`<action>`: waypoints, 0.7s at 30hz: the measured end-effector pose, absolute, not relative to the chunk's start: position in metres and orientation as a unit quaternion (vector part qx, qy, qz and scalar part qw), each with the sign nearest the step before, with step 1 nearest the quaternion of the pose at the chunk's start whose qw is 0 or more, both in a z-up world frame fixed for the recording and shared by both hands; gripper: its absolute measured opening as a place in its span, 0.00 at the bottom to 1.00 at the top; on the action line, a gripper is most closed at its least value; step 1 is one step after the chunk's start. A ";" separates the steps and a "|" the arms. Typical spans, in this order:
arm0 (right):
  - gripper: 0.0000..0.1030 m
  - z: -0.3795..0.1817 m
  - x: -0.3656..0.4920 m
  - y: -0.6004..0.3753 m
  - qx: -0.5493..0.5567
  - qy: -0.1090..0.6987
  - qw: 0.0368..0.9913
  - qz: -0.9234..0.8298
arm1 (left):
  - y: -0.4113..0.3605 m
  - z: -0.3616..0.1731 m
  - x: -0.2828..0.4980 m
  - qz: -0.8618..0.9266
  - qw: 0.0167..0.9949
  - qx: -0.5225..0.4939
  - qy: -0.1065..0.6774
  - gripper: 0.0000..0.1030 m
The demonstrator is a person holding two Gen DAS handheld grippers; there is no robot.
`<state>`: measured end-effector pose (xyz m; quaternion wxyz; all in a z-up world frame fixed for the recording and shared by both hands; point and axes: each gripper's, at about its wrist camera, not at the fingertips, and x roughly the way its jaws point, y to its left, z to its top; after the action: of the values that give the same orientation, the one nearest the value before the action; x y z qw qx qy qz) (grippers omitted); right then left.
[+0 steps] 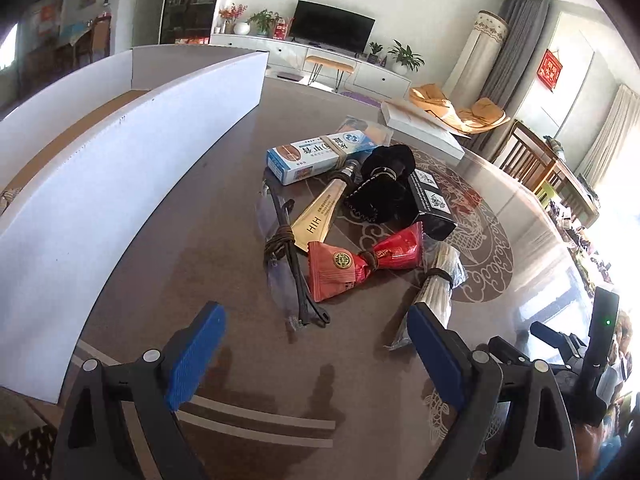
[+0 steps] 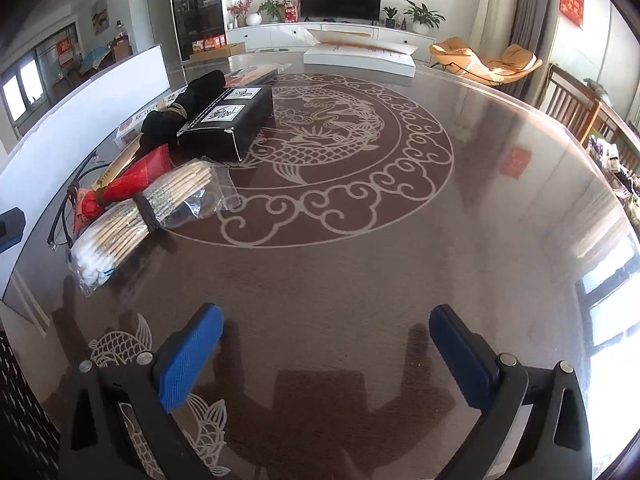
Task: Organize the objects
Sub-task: 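Bring both tools back over the pile on the table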
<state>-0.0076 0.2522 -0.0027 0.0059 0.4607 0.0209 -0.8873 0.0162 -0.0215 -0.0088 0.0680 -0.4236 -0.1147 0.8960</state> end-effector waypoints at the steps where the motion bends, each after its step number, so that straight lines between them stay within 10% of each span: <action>1: 1.00 -0.004 -0.007 0.252 0.456 0.019 0.010 -0.890 | -0.024 -0.011 0.014 0.893 0.067 -0.427 -0.124 0.90; 21: 1.00 -0.006 -0.047 0.236 0.458 0.024 0.029 -0.888 | -0.027 -0.024 0.008 0.877 0.074 -0.452 -0.147 0.90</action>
<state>-0.0470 0.2356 -0.0061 0.0290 0.4583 0.0236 -0.8880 0.0082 -0.0265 -0.0239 0.0744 -0.4520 -0.1466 0.8767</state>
